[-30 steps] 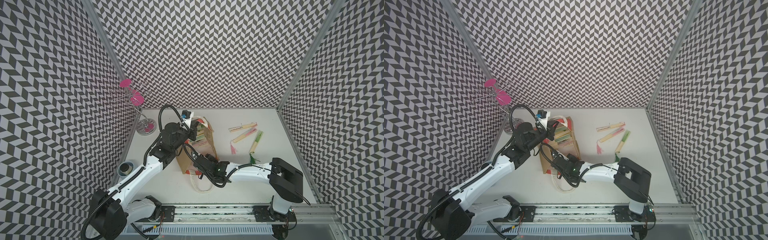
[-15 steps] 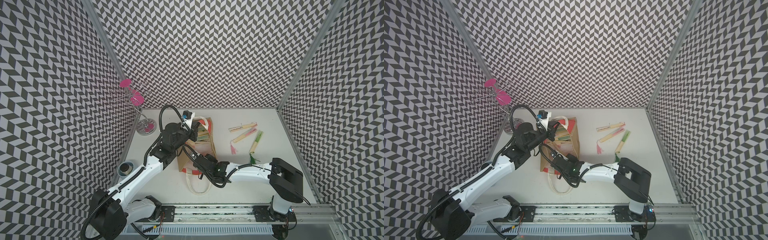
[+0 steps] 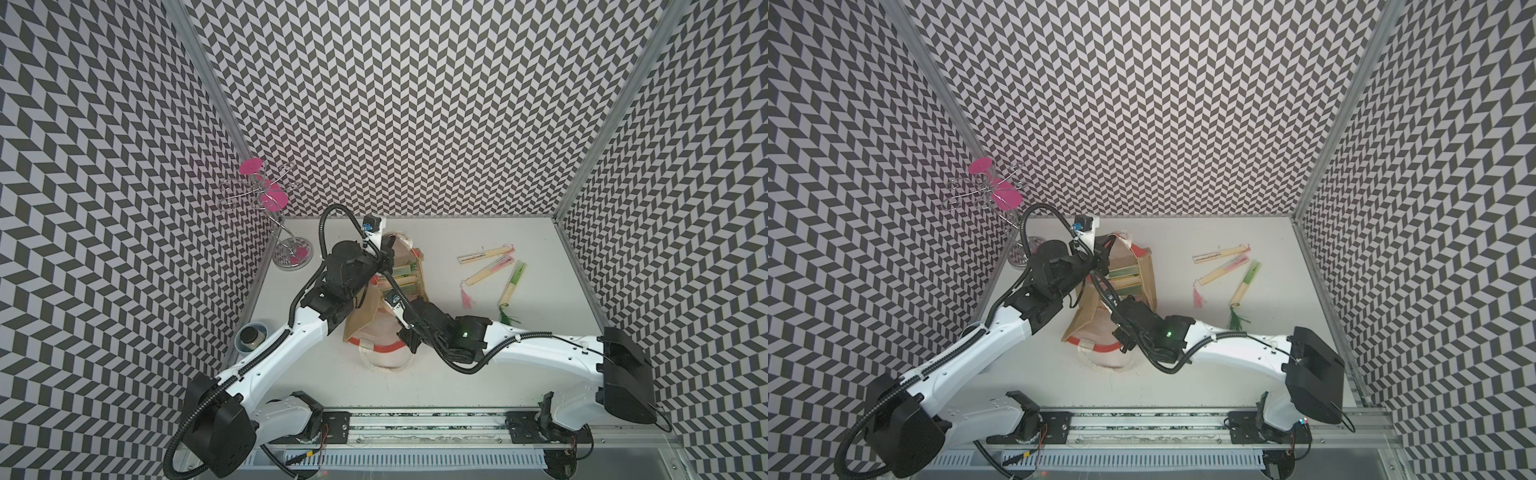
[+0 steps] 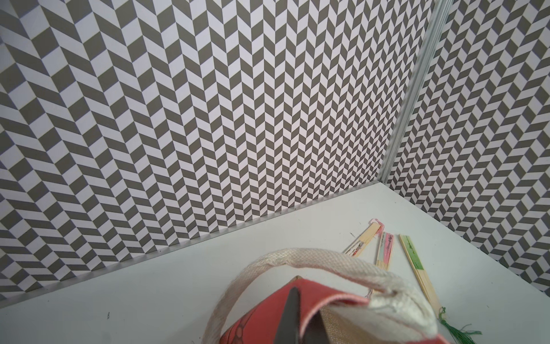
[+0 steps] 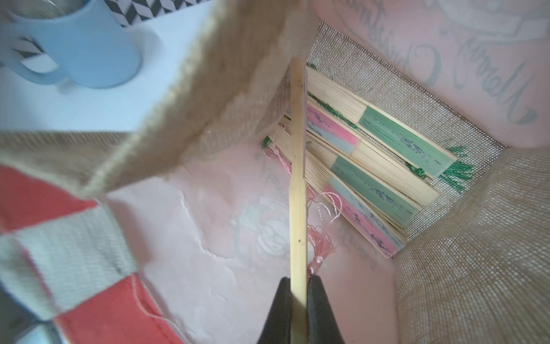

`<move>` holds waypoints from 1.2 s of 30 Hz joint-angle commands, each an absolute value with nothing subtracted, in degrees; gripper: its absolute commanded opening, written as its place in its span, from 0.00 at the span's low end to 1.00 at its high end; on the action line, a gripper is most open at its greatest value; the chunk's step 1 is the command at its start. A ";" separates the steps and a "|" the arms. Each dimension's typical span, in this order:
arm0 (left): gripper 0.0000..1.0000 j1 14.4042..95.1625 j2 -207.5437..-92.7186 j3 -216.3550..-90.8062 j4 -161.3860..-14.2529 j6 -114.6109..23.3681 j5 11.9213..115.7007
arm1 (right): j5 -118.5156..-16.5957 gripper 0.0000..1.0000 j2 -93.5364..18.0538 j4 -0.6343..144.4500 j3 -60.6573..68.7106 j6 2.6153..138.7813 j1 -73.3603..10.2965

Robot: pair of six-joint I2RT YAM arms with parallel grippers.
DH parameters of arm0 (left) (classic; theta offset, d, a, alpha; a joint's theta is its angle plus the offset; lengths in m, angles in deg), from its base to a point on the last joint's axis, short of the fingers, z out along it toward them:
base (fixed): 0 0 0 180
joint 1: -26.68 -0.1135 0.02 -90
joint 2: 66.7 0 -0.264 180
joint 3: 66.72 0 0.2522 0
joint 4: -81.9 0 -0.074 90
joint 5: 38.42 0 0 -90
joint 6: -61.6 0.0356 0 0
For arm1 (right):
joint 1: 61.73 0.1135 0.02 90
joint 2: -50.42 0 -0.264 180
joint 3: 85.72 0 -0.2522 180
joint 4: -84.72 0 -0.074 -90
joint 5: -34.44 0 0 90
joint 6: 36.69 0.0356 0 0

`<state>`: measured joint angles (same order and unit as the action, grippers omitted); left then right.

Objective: Take out the folding fans from the tote bags
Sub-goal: Pick up the folding fan from the canvas bag.

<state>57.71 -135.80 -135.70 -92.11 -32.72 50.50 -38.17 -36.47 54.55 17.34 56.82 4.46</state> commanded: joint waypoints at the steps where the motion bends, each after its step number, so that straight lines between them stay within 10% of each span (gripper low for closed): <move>1: 0.00 57.40 -135.61 -137.69 -93.57 -33.71 47.92 | -42.11 0.00 -33.77 53.36 16.11 61.59 4.20; 36: 0.00 48.15 -137.92 -138.28 -94.82 -34.69 42.09 | -66.47 0.00 -2.10 47.50 22.80 72.57 -19.51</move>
